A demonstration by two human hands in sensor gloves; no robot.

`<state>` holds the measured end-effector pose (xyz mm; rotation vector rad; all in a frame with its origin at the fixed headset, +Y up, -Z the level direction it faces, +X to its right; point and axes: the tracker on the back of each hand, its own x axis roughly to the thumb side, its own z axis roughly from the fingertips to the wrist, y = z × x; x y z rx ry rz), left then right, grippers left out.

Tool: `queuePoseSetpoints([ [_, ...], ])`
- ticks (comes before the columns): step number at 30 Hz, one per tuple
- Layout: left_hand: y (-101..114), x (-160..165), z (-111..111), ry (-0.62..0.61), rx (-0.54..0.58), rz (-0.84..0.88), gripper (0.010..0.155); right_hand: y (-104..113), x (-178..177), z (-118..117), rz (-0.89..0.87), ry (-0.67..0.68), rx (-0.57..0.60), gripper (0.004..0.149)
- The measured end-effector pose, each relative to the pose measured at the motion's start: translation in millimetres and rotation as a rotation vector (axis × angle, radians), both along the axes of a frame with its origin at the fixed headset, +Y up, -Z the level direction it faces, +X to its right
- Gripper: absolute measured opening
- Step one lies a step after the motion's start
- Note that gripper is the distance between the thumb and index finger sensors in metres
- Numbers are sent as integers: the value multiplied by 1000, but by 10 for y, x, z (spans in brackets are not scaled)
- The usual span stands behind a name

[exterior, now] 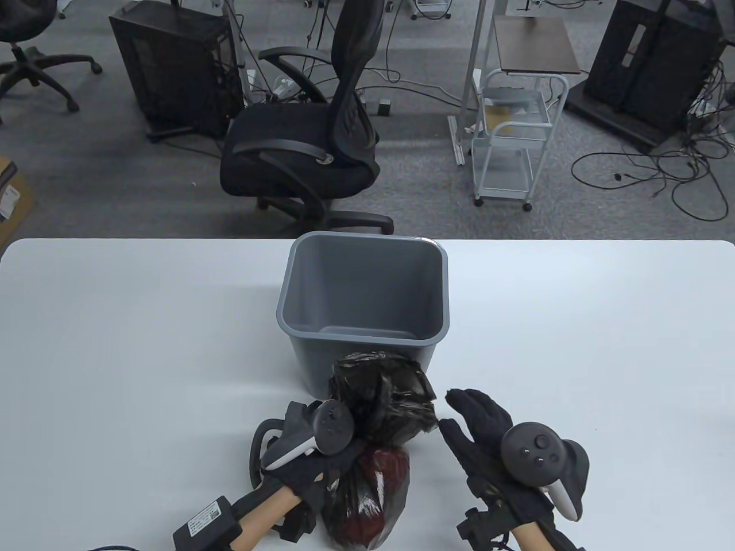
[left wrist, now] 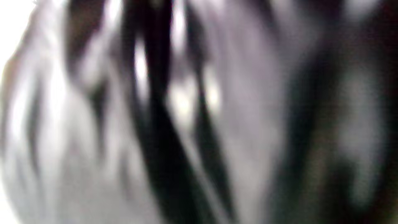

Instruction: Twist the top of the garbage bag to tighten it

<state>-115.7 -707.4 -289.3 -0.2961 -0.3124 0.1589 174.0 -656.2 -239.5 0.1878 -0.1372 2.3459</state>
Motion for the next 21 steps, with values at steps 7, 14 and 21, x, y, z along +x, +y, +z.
queuePoseSetpoints([
  [7,487,-549,431,-3,127,65,87,190,376,233,77,-11,95,65],
  [14,321,-1123,804,177,336,-12,71,-170,285,324,355,6,211,66],
  [21,105,-1194,712,197,258,6,68,-424,132,319,627,14,202,71],
])
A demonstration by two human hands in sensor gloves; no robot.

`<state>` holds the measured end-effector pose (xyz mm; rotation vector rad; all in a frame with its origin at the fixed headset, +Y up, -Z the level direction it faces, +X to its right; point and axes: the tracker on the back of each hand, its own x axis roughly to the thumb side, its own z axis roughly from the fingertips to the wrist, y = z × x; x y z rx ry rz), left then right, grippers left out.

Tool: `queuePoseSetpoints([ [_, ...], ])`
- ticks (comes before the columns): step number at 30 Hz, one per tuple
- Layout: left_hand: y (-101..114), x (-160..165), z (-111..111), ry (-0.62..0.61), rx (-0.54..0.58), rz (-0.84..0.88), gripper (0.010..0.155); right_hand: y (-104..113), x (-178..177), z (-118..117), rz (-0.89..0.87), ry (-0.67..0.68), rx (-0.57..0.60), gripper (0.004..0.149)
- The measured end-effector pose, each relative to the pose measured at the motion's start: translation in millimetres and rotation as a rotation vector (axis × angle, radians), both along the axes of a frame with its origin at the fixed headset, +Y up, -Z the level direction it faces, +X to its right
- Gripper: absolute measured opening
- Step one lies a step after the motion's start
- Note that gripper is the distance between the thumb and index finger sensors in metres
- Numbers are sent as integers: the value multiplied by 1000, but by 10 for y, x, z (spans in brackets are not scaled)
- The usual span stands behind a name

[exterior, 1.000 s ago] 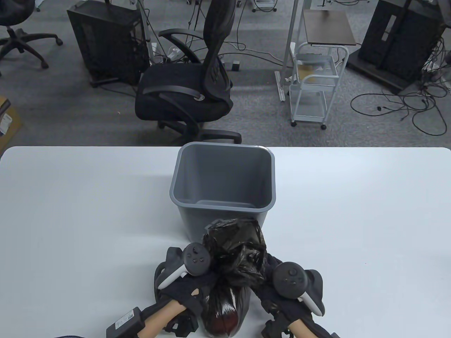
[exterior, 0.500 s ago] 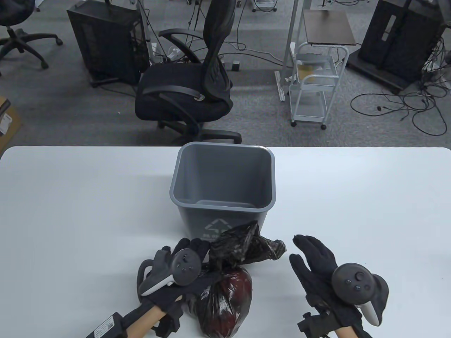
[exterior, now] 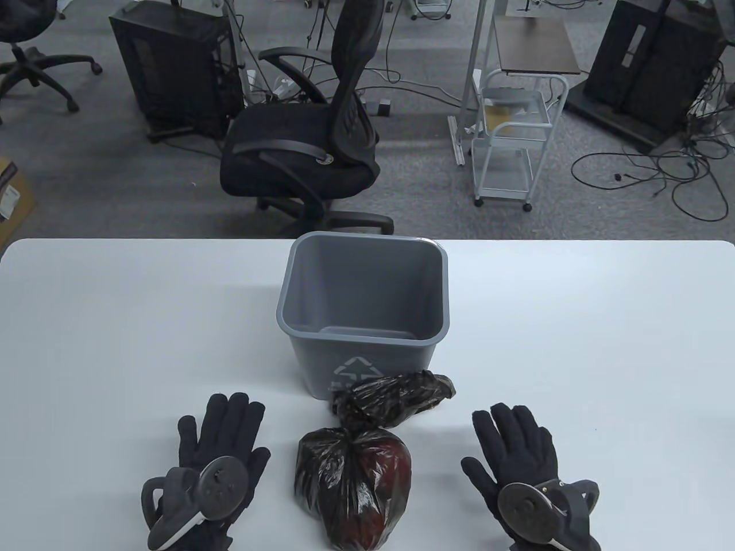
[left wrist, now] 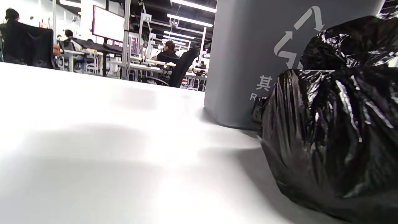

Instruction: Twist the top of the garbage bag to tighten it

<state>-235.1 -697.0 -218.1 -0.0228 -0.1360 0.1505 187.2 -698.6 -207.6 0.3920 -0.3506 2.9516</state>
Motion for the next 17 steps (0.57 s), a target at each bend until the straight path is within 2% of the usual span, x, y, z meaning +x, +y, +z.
queuePoseSetpoints([
  [7,-93,80,-22,-15,-27,-81,70,-23,7,-22,-5,-16,-17,72],
  [17,-86,48,-45,-3,-49,-50,71,-30,2,-12,-29,12,-25,72],
])
